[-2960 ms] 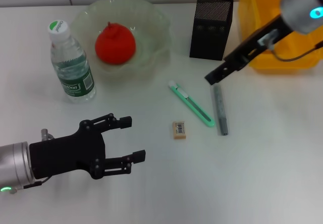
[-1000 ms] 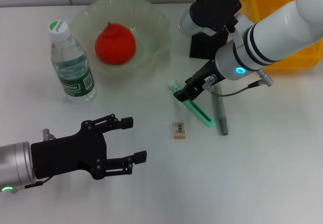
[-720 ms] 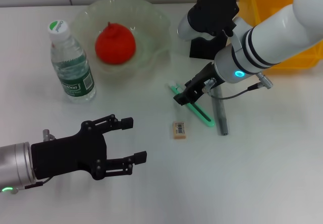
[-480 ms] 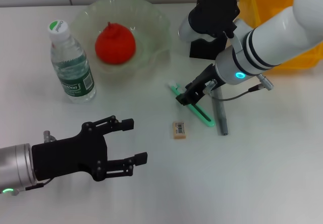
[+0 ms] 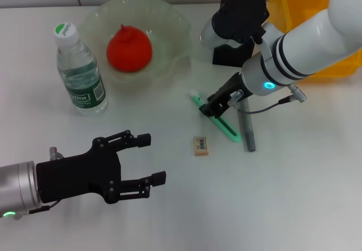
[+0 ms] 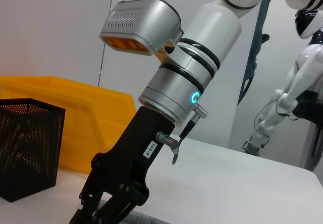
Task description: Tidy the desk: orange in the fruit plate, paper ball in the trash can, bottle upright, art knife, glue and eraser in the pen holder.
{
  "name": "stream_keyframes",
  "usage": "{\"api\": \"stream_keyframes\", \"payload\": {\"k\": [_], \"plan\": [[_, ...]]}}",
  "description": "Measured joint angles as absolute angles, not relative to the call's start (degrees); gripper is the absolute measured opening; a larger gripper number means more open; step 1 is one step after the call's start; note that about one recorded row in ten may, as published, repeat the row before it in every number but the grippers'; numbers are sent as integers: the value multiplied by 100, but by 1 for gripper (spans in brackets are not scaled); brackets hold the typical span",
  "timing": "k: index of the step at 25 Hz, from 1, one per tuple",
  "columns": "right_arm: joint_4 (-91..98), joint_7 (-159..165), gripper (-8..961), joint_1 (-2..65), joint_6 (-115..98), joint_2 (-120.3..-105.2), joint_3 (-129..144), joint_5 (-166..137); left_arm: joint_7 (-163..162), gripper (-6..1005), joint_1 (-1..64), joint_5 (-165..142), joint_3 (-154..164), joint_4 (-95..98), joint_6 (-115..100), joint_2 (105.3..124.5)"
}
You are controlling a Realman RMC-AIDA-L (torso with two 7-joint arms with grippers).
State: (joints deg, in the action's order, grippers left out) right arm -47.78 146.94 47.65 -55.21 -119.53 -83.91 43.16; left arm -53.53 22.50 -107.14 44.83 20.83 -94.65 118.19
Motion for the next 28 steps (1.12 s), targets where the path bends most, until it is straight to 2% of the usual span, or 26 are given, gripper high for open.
{"api": "stream_keyframes", "payload": {"k": [5, 10, 28], "plan": [[-4779, 14718, 306, 4763, -5519, -11953, -8393, 4316, -5353, 847, 2250, -10714, 4483, 2083, -9457, 11815], [-4785, 14733, 199, 4770, -5519, -11953, -8393, 4315, -5353, 847, 2251, -10714, 4483, 2083, -9445, 11812], [-4772, 14757, 189, 4789, -5563, -11953, -8394, 4315, -5353, 847, 2256, -10714, 4473, 2083, -9439, 11812]]}}
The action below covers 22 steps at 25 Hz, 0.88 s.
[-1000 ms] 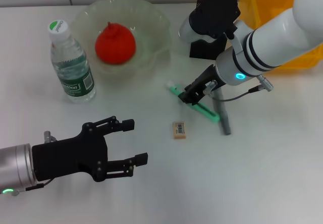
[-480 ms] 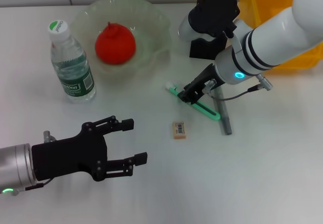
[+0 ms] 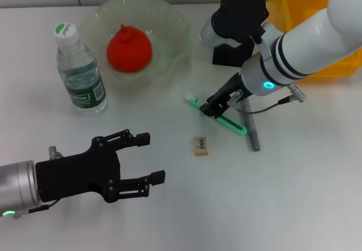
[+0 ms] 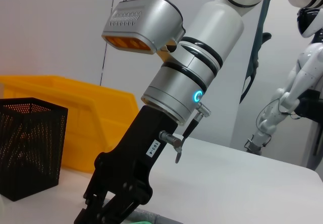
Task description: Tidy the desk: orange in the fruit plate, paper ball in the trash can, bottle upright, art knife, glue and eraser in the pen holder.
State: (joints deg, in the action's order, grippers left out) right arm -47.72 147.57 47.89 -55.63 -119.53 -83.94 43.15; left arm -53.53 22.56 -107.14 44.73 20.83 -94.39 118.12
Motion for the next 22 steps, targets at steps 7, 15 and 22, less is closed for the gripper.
{"api": "stream_keyframes", "payload": {"k": [7, 15, 22], "plan": [[-4772, 14757, 185, 4790, -5564, -11953, -8394, 4308, -5353, 847, 2259, -10714, 4467, 2083, -9439, 11815], [-4772, 14757, 180, 4790, -5572, -11950, -8394, 4284, -5353, 847, 2259, -10714, 4464, 2082, -9439, 11821], [-4772, 14757, 176, 4784, -5584, -11944, -8394, 4275, -5353, 847, 2259, -10714, 4480, 2083, -9409, 11822]]}}
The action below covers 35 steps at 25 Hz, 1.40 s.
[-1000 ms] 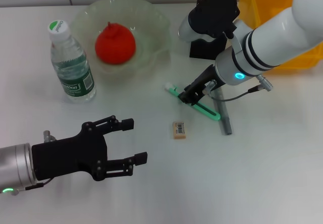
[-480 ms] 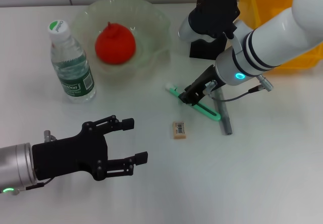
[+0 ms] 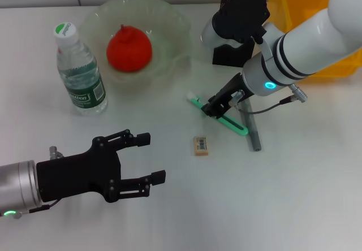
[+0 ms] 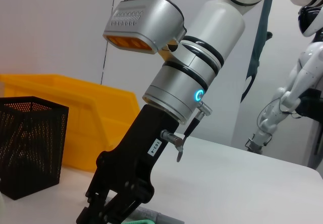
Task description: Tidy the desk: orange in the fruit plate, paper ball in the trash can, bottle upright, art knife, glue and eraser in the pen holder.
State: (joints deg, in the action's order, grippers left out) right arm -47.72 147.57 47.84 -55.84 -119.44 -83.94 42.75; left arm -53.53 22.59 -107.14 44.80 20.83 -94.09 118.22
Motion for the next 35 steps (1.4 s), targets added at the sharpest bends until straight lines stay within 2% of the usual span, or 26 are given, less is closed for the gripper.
{"api": "stream_keyframes", "payload": {"k": [15, 25, 35], "plan": [[-5104, 14757, 168, 4647, -5663, -11938, -8498, 4307, -5328, 847, 2268, -10714, 4483, 2083, -9404, 11822], [-6812, 14192, 168, 3697, -6177, -11918, -9262, 5060, -5320, 847, 2269, -10709, 4482, 2083, -9409, 11822], [-6979, 12413, 169, 2922, -6757, -11928, -10648, 7180, -5304, 847, 2322, -10709, 4482, 2083, -9400, 11821]]}}
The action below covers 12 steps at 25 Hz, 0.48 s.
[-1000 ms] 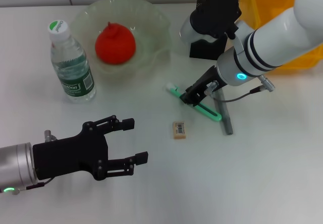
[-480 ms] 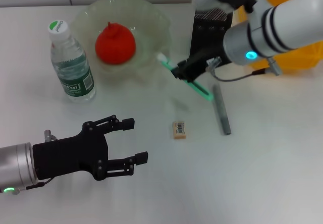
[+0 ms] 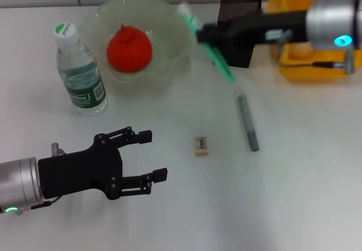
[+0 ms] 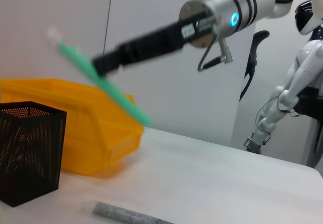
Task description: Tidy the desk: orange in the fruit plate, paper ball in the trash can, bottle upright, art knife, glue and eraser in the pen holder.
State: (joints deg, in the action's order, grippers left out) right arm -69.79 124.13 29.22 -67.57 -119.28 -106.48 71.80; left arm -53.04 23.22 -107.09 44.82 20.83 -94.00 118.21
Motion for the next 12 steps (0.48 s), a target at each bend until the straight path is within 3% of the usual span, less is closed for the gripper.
{"api": "stream_keyframes", "payload": {"k": [12], "plan": [[-5579, 10007, 169, 3080, -7123, -11945, -12484, 9049, -5246, 847, 2330, -10679, 4448, 2086, -9395, 11821]]}}
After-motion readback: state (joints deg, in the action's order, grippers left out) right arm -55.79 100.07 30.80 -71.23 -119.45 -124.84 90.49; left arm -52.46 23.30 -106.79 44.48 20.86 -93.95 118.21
